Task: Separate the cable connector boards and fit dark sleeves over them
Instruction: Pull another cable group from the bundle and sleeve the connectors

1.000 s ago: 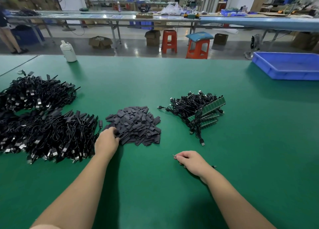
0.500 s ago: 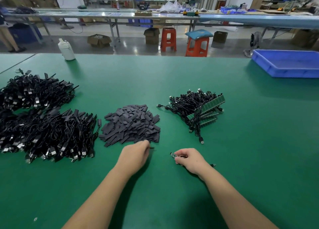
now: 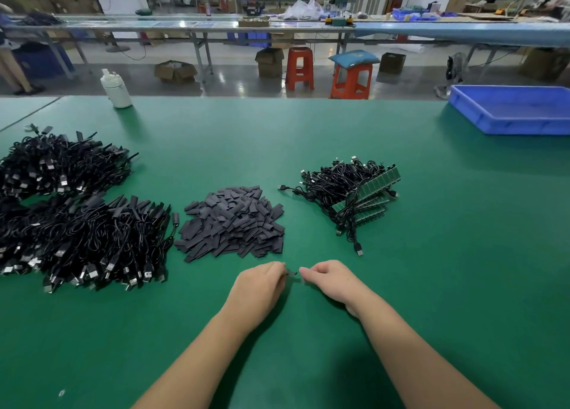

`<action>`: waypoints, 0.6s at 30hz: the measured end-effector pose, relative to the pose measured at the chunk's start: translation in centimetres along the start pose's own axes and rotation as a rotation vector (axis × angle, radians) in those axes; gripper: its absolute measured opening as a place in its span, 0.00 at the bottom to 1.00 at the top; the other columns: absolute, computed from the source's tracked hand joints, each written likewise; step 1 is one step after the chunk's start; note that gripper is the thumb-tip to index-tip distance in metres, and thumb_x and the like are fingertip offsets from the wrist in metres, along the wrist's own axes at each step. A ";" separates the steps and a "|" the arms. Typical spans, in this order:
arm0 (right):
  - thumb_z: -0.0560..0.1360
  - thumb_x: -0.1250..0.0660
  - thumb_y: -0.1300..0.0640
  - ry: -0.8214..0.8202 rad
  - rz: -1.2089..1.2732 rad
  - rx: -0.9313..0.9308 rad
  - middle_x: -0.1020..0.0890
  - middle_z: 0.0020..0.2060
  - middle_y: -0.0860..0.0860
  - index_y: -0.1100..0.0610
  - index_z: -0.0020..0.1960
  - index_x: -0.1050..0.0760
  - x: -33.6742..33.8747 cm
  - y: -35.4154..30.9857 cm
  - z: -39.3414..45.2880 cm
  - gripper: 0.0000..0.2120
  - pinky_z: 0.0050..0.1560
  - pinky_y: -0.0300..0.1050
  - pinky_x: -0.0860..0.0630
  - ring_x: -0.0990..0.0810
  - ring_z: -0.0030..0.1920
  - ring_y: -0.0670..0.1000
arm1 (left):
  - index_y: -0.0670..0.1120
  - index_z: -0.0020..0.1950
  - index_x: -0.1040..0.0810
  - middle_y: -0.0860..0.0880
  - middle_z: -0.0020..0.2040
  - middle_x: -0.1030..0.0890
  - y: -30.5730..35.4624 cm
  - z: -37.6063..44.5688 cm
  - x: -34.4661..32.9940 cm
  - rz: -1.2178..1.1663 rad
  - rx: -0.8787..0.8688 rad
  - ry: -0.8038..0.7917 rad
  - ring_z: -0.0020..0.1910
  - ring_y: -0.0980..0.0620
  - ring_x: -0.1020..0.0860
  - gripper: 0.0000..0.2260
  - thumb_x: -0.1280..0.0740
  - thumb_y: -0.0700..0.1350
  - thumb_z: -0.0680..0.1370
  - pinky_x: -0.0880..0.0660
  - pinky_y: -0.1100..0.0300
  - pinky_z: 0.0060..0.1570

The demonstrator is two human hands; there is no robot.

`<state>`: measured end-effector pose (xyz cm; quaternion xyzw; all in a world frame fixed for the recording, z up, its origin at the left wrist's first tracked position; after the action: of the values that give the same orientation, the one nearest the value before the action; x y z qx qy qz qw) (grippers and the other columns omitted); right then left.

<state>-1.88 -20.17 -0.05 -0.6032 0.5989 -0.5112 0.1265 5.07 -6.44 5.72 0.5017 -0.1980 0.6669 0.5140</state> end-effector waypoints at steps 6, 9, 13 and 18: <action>0.73 0.26 0.51 -0.070 0.216 0.058 0.16 0.38 0.47 0.54 0.43 0.16 0.2 -1.1 -0.5 0.07 0.44 0.38 0.27 0.22 0.39 0.44 | 0.43 0.44 0.20 0.47 0.42 0.17 2.8 -0.1 0.3 0.014 -0.119 0.085 0.37 0.47 0.19 0.02 0.31 0.41 0.75 0.23 0.56 0.34; 0.73 0.25 0.54 -0.070 0.207 0.071 0.17 0.36 0.46 0.57 0.45 0.17 0.3 -0.9 -0.4 0.07 0.38 0.31 0.28 0.23 0.35 0.41 | 0.41 0.45 0.20 0.45 0.46 0.16 3.0 -0.1 0.5 -0.004 -0.121 0.117 0.41 0.47 0.18 0.07 0.24 0.37 0.71 0.22 0.57 0.40; 0.75 0.27 0.56 -0.092 0.193 0.081 0.19 0.29 0.42 0.54 0.40 0.18 0.1 -0.9 -0.2 0.05 0.31 0.26 0.31 0.24 0.29 0.38 | 0.41 0.42 0.21 0.44 0.47 0.16 3.4 -0.1 0.8 -0.008 -0.135 0.145 0.43 0.46 0.18 0.08 0.23 0.35 0.69 0.25 0.58 0.47; 0.76 0.28 0.54 -0.077 0.111 0.122 0.22 0.34 0.48 0.55 0.42 0.18 0.6 -1.3 -0.4 0.06 0.37 0.39 0.33 0.29 0.36 0.47 | 0.43 0.50 0.20 0.50 0.45 0.19 2.7 -0.1 0.1 -0.161 -0.020 0.052 0.43 0.49 0.21 0.06 0.29 0.44 0.76 0.23 0.56 0.41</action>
<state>-1.57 -20.21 1.38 -0.5796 0.5937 -0.5154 0.2143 2.63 -7.36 6.38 0.4934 -0.1502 0.6343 0.5759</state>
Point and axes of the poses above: each hand's wrist, its own z-axis towards the middle knuckle, its own x-axis out of the back of the hand, y = z × x, the point moved 10 cm from there along z, towards the middle knuckle
